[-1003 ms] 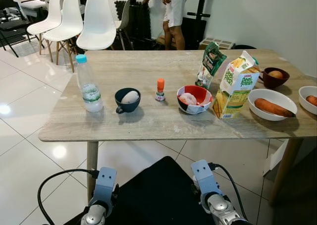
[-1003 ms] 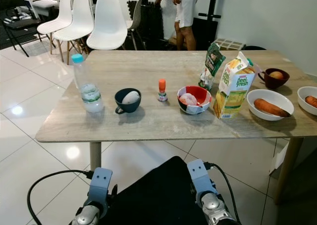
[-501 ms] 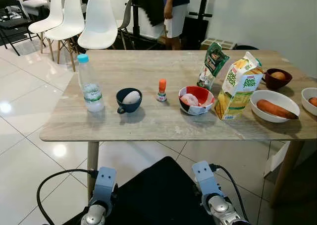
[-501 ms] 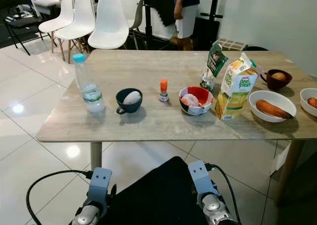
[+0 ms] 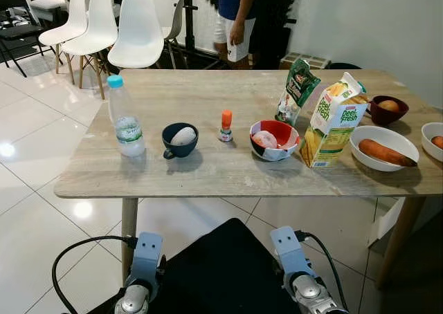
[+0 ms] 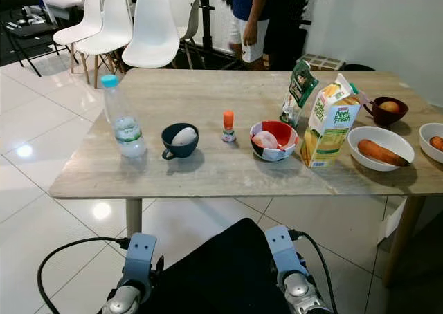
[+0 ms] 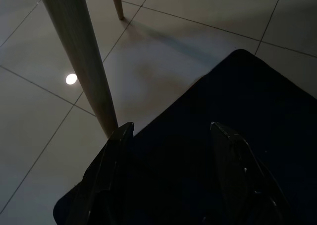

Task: Restocking fridge

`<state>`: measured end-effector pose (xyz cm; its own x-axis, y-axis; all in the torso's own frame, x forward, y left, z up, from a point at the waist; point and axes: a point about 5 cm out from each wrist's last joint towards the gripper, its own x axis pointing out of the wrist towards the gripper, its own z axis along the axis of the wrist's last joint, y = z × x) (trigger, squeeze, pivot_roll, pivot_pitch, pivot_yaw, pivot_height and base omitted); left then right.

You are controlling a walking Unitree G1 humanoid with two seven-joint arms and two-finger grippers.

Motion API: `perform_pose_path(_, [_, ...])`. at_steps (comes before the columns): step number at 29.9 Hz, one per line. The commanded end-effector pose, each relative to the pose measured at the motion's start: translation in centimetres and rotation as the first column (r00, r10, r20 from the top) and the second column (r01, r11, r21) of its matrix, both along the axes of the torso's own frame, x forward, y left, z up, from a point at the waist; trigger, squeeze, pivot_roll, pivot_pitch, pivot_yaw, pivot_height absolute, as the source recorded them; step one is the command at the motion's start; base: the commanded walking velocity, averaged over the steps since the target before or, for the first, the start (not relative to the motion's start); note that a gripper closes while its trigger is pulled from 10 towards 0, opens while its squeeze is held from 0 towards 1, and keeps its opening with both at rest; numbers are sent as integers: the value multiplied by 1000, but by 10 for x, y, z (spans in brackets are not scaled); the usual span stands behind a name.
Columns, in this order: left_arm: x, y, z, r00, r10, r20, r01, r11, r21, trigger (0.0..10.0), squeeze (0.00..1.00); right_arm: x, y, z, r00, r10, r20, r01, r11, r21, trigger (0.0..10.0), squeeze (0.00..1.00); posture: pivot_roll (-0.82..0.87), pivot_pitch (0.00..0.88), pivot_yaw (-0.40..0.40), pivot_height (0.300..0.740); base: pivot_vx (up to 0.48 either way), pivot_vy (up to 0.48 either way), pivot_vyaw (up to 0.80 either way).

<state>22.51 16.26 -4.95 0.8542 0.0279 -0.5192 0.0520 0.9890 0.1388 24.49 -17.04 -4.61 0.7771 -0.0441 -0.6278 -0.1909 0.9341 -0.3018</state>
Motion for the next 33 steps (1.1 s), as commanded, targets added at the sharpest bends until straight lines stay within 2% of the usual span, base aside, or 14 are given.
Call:
perform_pose_path(1, [-1,-4,-1,1000,-16,4,16,1000,11,10000,0,-4,-1,-3,1000,-9,-13,9,1000,-4,10000,0,-79,27,-7,740,0,0,0])
perform_pose_path(16, [-3,-1,-1,1000,-19,8,19,1000,17,10000,0,-4,-1,-3,1000,-10,-18,10,1000,3,10000,0,-79,12,-8,740,0,0,0])
perform_pose_path(18, [-4,-1,-2,1000,-20,7,20,1000,19,10000,0,-6,-3,-5,999,-43,-33,44,999,27,10000,0,-77,9,-8,740,0,0,0])
perform_pose_path(19, [-5,-1,-2,1000,-19,9,19,1000,22,10000,0,-8,-7,-6,991,-124,-59,129,988,86,10000,0,-76,8,-9,740,0,0,0])
perform_pose_path(20, [-5,-1,-2,1000,-19,9,19,1000,22,10000,0,-8,-7,-6,991,-124,-59,129,988,86,10000,0,-76,8,-9,740,0,0,0])
perform_pose_path(21, [-5,-1,-2,1000,-18,11,18,1000,24,10000,0,-10,-12,-8,977,-198,-84,208,969,134,10000,0,-75,4,-10,740,0,0,0])
perform_pose_path(22, [-5,-1,-2,1000,-18,11,18,1000,24,10000,0,-10,-12,-8,977,-198,-84,208,969,134,10000,0,-75,4,-10,740,0,0,0])
perform_pose_path(23, [-6,0,-2,1000,-16,13,15,1000,26,10000,0,-13,-17,-10,957,-267,-111,284,942,179,10000,0,-75,4,-8,740,0,0,0])
perform_pose_path(24, [-6,0,-2,1000,-16,13,15,1000,26,10000,0,-13,-17,-10,957,-267,-111,284,942,179,10000,0,-75,4,-8,740,0,0,0])
perform_pose_path(25, [-7,1,-2,1000,-14,14,14,1000,27,10000,0,-14,-20,-11,944,-306,-126,326,924,202,10000,0,-76,2,-5,740,0,0,0])
perform_pose_path(29, [-7,3,-2,1000,-19,13,18,999,33,10000,0,-17,-26,-11,932,-336,-136,359,910,208,10000,0,-80,1,0,740,0,0,0])
perform_pose_path(33, [-9,7,-3,1000,-19,8,19,999,38,10000,0,-19,-29,-12,938,-322,-129,342,921,185,10000,0,-83,0,0,740,0,0,0])
